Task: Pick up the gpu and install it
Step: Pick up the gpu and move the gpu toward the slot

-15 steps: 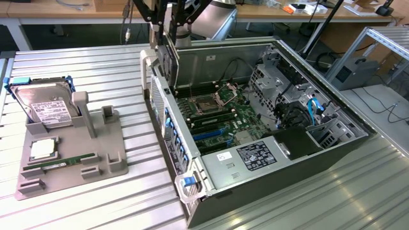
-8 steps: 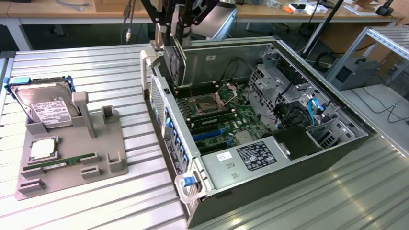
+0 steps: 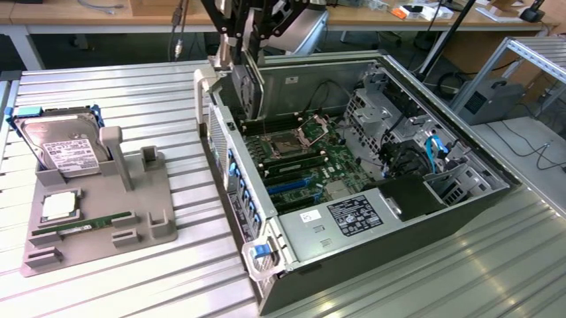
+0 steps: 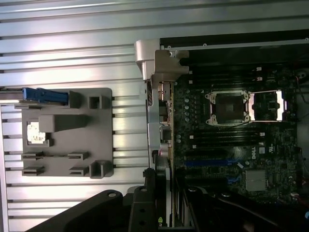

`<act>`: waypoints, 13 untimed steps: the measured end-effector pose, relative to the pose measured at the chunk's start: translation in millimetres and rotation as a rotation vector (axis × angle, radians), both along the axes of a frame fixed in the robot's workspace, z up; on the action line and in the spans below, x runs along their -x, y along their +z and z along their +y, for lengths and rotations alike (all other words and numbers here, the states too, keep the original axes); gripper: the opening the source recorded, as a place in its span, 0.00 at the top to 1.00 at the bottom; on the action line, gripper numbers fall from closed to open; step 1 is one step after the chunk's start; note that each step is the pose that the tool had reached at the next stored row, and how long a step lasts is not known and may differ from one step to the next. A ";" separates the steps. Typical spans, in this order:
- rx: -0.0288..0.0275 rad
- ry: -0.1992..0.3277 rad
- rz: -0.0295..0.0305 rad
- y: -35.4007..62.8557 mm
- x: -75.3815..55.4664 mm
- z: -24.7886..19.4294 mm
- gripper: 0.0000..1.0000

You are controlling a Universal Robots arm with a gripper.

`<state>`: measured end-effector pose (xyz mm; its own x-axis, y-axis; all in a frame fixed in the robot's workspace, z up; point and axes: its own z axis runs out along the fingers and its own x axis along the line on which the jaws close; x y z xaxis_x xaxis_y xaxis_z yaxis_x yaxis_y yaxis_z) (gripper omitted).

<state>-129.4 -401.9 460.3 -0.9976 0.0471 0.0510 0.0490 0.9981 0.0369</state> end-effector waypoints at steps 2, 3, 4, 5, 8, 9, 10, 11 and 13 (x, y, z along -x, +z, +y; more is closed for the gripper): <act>0.0000 0.000 0.0000 -0.5 -1.9 -0.4 0.73; 0.0000 0.000 0.0001 -0.9 -3.1 -0.6 0.73; 0.0000 0.000 0.0001 -1.3 -4.5 -0.8 0.73; 0.0001 0.000 0.0003 -1.8 -7.2 -1.4 0.73; 0.0000 0.000 0.0005 -2.6 -10.7 -2.1 0.73; 0.0000 0.000 0.0007 -3.0 -12.4 -2.5 0.73; 0.0000 0.000 0.0009 -3.4 -14.2 -2.9 0.73; 0.0000 0.000 0.0014 -4.1 -17.2 -3.4 0.73; 0.0000 0.000 0.0022 -5.4 -23.7 -4.1 0.73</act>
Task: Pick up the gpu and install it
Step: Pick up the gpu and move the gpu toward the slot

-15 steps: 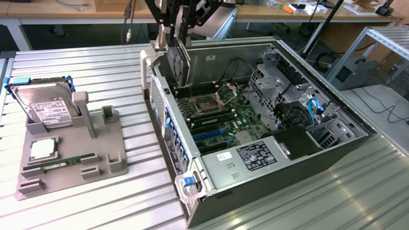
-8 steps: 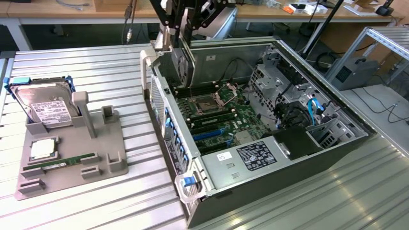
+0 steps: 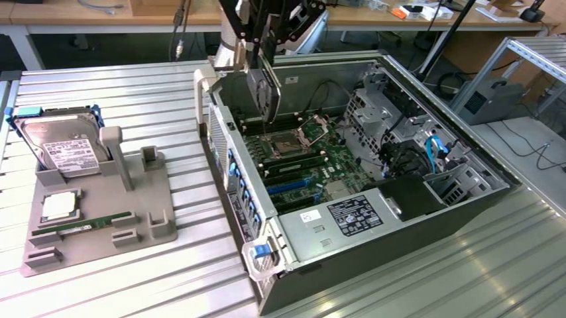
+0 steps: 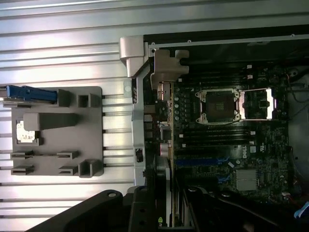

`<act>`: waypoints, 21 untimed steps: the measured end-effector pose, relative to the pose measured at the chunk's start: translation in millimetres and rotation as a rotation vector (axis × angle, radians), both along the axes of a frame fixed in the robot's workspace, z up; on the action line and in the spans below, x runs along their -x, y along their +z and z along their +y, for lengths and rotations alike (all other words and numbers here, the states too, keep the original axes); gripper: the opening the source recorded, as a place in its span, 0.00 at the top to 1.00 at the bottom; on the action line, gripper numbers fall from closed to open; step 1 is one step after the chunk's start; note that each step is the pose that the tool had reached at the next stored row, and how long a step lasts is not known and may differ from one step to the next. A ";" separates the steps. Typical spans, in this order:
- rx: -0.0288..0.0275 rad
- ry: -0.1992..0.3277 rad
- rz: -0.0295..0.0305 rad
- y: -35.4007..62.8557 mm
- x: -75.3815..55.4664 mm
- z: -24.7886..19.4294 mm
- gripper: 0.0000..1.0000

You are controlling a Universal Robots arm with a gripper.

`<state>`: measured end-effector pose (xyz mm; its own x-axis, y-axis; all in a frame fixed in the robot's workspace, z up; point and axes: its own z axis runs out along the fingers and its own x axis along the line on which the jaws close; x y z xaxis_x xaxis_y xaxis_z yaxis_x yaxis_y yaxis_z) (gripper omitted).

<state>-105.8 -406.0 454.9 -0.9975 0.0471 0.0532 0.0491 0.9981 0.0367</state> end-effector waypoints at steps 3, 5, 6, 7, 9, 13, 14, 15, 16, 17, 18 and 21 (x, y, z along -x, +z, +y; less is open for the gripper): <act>-0.0001 0.000 0.0004 -1.9 -7.8 -0.9 0.73; 0.0000 0.000 0.0007 -3.1 -12.4 -1.5 0.73; -0.0001 0.000 0.0008 -3.8 -15.2 -1.7 0.73; 0.0000 0.000 0.0009 -4.3 -17.5 -2.0 0.73; -0.0001 0.000 0.0011 -5.5 -21.7 -2.4 0.73; -0.0001 0.000 0.0013 -7.9 -30.2 -3.4 0.73; 0.0000 0.000 0.0014 -8.6 -32.6 -3.7 0.73; -0.0001 0.000 0.0014 -9.2 -34.8 -3.9 0.73; -0.0001 0.000 0.0015 -9.7 -36.9 -4.1 0.73; 0.0000 0.000 0.0016 -10.3 -39.3 -4.3 0.73; 0.0000 0.000 0.0017 -10.9 -41.7 -4.6 0.73; -0.0001 0.000 0.0018 -12.5 -47.7 -5.3 0.73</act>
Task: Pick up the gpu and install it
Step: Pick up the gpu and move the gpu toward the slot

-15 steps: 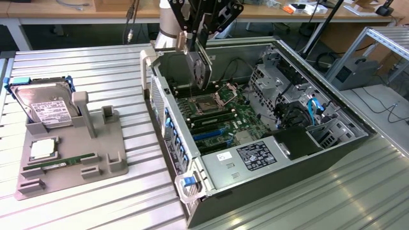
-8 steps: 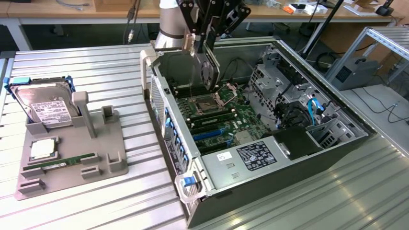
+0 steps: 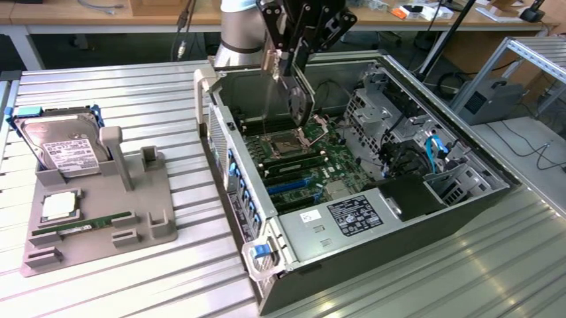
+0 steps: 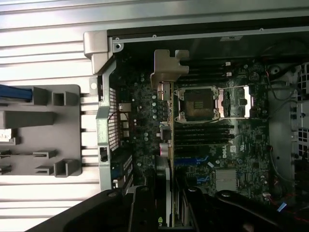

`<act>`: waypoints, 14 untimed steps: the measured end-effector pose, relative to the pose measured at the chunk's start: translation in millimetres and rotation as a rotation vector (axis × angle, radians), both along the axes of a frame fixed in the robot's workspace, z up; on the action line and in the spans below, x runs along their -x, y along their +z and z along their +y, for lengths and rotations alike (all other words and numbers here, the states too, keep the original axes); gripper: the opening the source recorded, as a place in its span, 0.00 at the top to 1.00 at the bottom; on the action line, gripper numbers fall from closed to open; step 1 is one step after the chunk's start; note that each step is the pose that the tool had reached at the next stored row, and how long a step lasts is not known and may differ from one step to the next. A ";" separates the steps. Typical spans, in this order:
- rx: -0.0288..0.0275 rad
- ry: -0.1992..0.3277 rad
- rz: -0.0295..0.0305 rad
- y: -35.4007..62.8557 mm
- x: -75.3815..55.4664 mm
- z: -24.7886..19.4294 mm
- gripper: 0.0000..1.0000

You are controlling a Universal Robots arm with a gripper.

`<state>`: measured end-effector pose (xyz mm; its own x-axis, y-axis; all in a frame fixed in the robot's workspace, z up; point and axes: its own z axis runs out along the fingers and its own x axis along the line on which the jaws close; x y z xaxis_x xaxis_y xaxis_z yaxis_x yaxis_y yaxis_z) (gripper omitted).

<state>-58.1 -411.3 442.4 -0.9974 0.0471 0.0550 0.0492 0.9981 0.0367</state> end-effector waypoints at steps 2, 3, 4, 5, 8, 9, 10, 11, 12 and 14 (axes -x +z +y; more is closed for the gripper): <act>0.0001 0.000 0.0002 -1.1 -4.5 -0.5 0.73; 0.0000 0.000 0.0003 -2.0 -7.8 -0.7 0.73; 0.0001 0.000 0.0006 -2.5 -10.2 -0.9 0.73; 0.0001 0.000 0.0009 -3.4 -13.5 -1.1 0.73; 0.0001 0.000 0.0018 -5.5 -22.1 -1.7 0.73; -0.0001 0.000 0.0019 -6.4 -25.0 -1.8 0.73; 0.0000 0.000 0.0022 -7.5 -28.2 -1.8 0.73; 0.0002 0.000 0.0027 -9.1 -33.0 -1.8 0.73; 0.0003 0.000 0.0032 -10.2 -37.3 -1.8 0.73; 0.0005 0.000 0.0041 -12.5 -46.9 -1.8 0.73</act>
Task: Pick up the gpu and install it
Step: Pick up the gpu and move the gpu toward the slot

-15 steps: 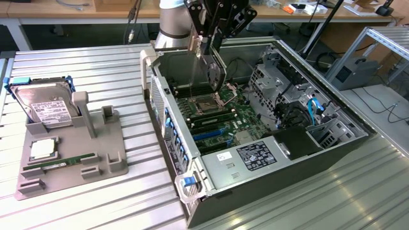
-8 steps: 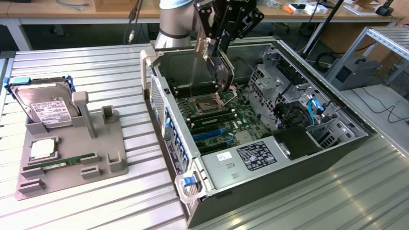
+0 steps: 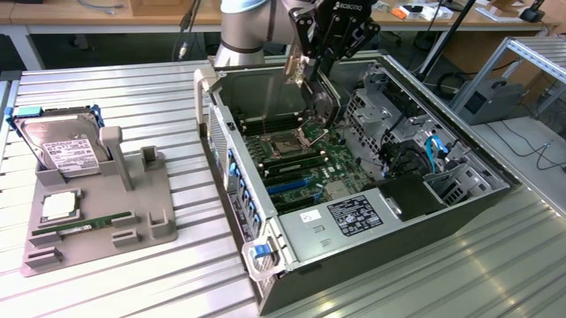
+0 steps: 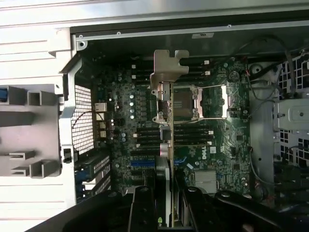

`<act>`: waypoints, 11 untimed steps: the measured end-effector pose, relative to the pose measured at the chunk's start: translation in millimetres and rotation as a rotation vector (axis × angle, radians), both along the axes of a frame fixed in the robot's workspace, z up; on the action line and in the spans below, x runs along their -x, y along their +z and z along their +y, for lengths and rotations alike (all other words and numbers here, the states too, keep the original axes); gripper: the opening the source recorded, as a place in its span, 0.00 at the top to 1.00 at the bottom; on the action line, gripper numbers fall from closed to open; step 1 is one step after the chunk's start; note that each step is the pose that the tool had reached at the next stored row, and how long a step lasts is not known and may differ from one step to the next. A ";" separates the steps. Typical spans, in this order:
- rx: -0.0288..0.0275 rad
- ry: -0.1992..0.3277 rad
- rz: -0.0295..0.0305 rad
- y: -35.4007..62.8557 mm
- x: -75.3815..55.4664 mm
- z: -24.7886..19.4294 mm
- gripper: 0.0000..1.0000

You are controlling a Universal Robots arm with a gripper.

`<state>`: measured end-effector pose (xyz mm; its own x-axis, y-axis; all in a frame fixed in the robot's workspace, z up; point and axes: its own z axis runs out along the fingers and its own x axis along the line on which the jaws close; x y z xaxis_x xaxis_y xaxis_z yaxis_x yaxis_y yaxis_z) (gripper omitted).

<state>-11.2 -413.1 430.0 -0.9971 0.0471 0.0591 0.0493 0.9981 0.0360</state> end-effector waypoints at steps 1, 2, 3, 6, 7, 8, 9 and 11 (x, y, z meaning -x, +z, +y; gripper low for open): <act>0.0001 0.000 0.0004 -1.0 -4.7 0.0 0.73; 0.0000 0.000 0.0006 -2.0 -9.3 0.0 0.73; 0.0000 0.000 0.0008 -3.3 -14.9 0.0 0.73; 0.0000 0.000 0.0011 -5.5 -24.7 0.0 0.73; -0.0001 0.000 0.0011 -6.2 -27.5 0.0 0.73; 0.0000 0.000 0.0012 -7.1 -31.5 0.0 0.73; 0.0000 0.000 0.0013 -7.8 -34.6 0.0 0.73; 0.0000 0.000 0.0014 -9.2 -40.4 0.0 0.73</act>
<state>29.2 -413.1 420.7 -0.9971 0.0471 0.0605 0.0493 0.9981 0.0359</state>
